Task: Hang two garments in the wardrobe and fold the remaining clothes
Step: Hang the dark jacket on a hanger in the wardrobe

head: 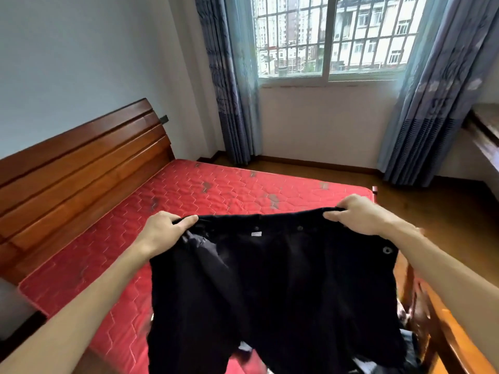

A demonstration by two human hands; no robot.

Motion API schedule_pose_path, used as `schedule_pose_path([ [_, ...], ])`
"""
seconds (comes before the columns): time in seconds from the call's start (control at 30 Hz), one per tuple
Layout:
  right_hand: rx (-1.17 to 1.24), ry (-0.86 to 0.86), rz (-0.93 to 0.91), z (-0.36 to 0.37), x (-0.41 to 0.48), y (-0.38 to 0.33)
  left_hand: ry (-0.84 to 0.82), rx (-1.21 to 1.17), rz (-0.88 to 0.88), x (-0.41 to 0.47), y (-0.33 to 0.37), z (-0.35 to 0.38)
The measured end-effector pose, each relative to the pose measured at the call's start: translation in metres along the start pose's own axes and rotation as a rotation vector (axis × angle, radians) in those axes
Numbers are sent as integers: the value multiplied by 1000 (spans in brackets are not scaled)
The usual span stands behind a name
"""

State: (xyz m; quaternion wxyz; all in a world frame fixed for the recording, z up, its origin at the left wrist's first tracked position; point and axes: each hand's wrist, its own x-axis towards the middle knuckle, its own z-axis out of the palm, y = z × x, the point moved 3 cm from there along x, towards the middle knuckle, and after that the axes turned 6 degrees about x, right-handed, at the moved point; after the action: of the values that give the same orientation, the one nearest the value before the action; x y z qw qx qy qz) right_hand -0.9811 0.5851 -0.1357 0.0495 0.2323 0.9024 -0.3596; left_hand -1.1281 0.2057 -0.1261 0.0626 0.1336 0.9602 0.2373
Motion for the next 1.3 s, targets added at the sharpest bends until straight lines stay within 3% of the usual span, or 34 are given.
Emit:
schedule_pose_path([
  [0.2,195,36,-296,55,-42,-113,-102,-354,-341,-74,19,-17],
  [0.37,323,-26,-569,88,-109,-188,-27,-582,-420,-141,40,-34],
  [0.5,421,-139,-681,112,-164,-229,117,-811,-427,-187,45,-52],
  [0.67,618,-493,-756,123,-229,-251,146,-1111,-479,-238,32,-79],
  [0.77,582,-764,-892,132,-266,-261,215,-1053,-411,-271,19,-101],
  [0.9,302,-848,-1109,155,-299,-273,278,-1003,-430,-315,-16,-124],
  [1.0,371,-962,-1157,180,-312,-289,402,-877,-422,-358,-47,-142],
  [1.07,577,-880,-1157,196,-310,-310,449,-743,-362,-391,-65,-157],
  [1.13,595,-706,-1235,214,-313,-339,425,-630,-305,-426,-80,-176],
  [1.3,-87,-937,-1576,270,-394,-417,344,-271,-233,-512,-114,-226],
])
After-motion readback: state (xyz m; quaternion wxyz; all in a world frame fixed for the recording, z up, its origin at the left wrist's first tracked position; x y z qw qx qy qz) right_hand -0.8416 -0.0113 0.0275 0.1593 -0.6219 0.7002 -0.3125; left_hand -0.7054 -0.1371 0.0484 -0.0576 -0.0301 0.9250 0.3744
